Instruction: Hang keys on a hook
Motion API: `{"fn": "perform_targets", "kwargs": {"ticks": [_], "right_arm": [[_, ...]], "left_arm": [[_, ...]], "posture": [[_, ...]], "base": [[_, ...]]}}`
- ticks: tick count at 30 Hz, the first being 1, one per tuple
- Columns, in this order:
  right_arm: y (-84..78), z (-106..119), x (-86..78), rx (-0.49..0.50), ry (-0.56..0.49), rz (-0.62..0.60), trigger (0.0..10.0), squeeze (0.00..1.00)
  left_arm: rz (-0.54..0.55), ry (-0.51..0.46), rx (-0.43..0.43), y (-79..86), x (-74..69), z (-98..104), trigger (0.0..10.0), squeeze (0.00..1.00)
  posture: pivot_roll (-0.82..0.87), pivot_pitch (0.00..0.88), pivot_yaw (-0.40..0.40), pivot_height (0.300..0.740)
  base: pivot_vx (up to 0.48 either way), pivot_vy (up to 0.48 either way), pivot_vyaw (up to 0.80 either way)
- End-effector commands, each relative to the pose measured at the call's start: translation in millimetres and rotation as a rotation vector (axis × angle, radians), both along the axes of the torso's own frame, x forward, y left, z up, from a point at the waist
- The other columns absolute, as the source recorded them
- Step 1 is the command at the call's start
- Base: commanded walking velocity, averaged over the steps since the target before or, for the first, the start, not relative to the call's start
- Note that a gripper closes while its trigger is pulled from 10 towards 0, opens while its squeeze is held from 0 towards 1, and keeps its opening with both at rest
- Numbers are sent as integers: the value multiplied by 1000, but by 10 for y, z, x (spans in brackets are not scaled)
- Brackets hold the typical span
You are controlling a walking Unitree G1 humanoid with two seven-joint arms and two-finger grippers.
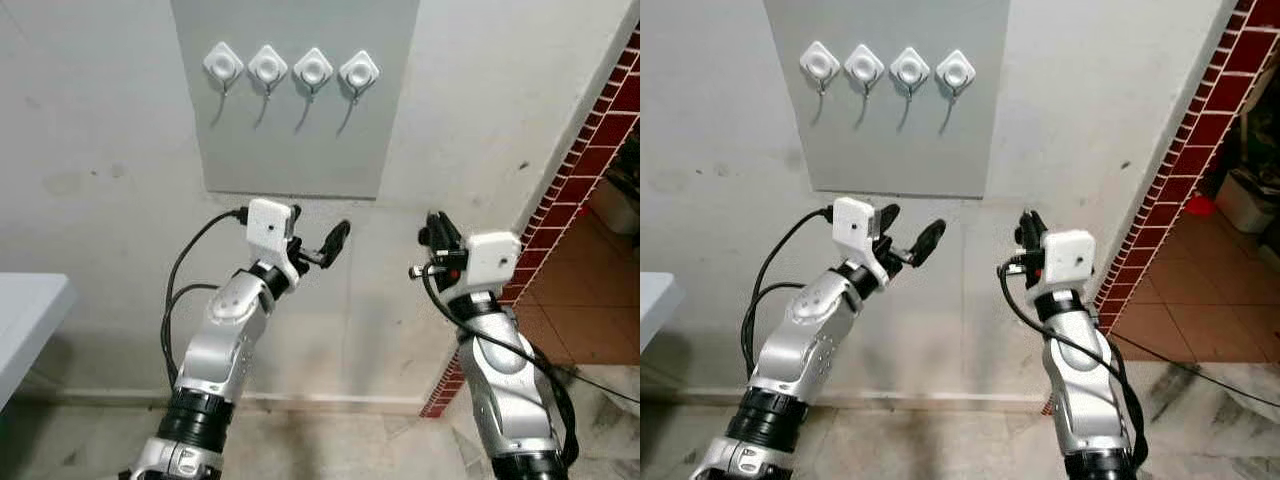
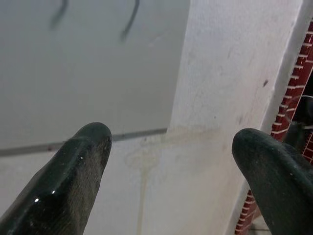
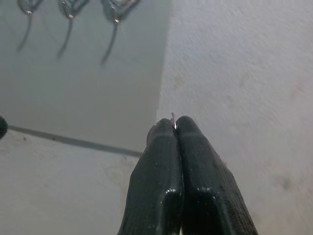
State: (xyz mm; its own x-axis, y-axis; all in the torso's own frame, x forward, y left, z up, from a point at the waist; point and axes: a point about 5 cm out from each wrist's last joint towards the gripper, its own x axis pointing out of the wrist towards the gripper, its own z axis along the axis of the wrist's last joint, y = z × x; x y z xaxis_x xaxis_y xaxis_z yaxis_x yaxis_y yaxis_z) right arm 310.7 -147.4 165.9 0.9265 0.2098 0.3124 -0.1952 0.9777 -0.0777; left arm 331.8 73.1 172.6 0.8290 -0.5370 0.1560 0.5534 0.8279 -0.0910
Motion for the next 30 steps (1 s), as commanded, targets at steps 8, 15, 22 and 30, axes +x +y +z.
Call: {"fn": "perform_targets", "kwargs": {"ticks": [8, 15, 22, 30], "right_arm": [[72, 326, 262, 17, -77, 129, 10000, 0], [177, 503, 395, 40, -102, 237, 10000, 0], [289, 653, 474, 75, -125, 350, 10000, 0], [381, 725, 485, 110, -134, 445, 10000, 0]], "left_arm": [[-64, -67, 6, -117, 36, 255, 10000, 0], [-81, -103, 8, -160, 66, 366, 10000, 0], [-89, -114, -1, -194, 74, 415, 10000, 0], [-91, -124, 4, -198, 83, 431, 10000, 0]], "posture": [[-43, 30, -33, 740], [-32, 36, -47, 740], [-31, 34, -55, 740], [-28, 28, -59, 740]], "base": [[0, 0, 0], [0, 0, 0], [0, 0, 0], [0, 0, 0]]}}
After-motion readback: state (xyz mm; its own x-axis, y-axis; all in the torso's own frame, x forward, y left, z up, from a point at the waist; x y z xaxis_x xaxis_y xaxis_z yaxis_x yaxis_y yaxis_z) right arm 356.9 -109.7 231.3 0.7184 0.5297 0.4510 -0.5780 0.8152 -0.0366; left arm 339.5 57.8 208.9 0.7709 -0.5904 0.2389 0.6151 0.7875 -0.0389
